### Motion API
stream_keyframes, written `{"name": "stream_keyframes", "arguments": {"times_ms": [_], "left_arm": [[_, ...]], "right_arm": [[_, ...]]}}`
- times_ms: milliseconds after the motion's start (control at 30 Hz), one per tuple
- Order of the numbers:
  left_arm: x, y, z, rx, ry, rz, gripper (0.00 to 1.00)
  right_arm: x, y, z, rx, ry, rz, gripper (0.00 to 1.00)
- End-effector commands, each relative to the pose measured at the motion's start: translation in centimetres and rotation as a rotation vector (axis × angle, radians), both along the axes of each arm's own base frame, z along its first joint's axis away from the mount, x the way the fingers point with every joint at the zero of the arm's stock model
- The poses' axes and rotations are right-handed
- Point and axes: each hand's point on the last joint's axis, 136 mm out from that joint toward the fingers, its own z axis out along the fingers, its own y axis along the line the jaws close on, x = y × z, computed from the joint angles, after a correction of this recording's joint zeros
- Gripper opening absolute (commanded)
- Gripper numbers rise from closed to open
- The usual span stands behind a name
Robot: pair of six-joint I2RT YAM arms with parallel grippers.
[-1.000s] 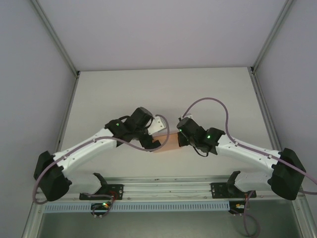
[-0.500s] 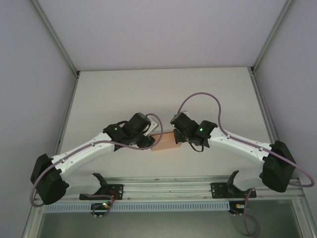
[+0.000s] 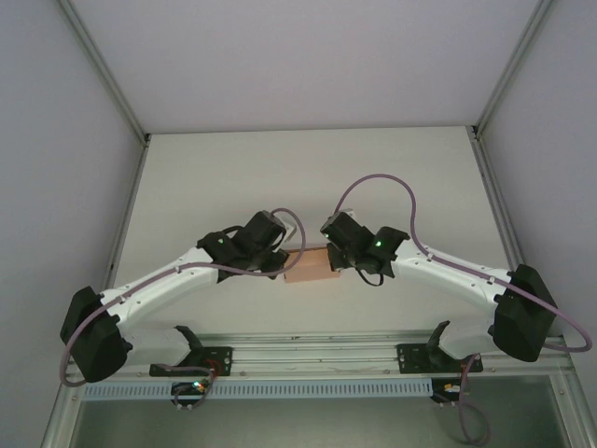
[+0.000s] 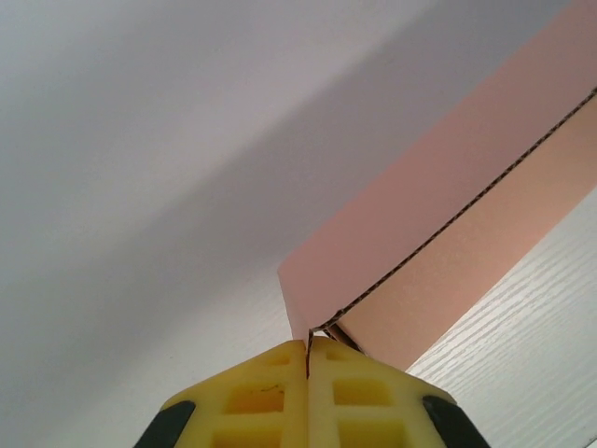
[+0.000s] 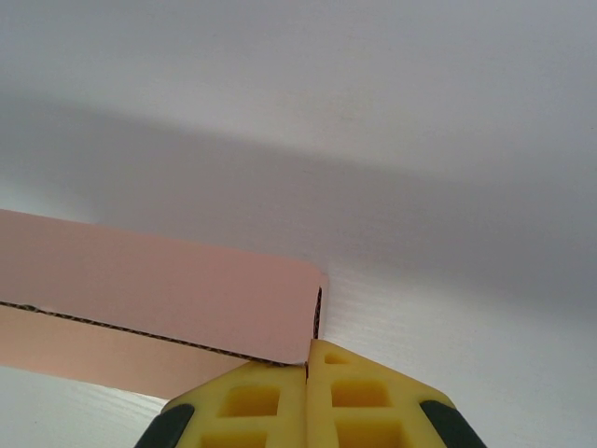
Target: Assemble paper box
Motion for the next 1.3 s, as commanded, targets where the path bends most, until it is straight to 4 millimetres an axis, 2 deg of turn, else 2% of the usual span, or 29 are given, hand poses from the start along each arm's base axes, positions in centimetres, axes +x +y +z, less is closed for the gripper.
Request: {"name": "stream_keyframes", "arguments": {"times_ms": [0, 67, 233, 367, 567, 867, 1267], "left_arm": [[0.4, -0.9, 0.8, -0.067, 0.065, 0.097, 0.0], [-0.1, -1.4, 0.5, -0.081, 0.129, 0.112, 0.0], [-0.5, -1.2, 0.2, -0.141, 0.269, 0.213, 0.0], [-1.0, -1.7, 1.3, -0.31, 0.405, 0.23, 0.0], [-1.0, -2.3, 2.9, -0.439, 0.495, 0.237, 0.0], [-0.8, -2.5, 3.6, -0.495, 0.589, 0.285, 0.0], [-0.3, -1.9, 2.7, -0.51, 0.655, 0.361, 0.0]], "right_arm": [[-0.7, -0.5, -1.2, -0.036, 0.037, -0.02, 0.0], [-0.8, -0.6, -1.3, -0.045, 0.028, -0.034, 0.0], [-1.3, -0.8, -1.4, -0.092, -0.014, -0.053, 0.0], [-1.7, -0.7, -2.4, -0.129, -0.027, -0.056, 0.0], [-2.0, -0.2, -2.6, -0.154, -0.052, -0.042, 0.0], [-2.1, -0.1, -2.5, -0.21, -0.074, -0.034, 0.0], [-2.7, 0.8, -2.6, -0.221, -0.128, 0.011, 0.0]]}}
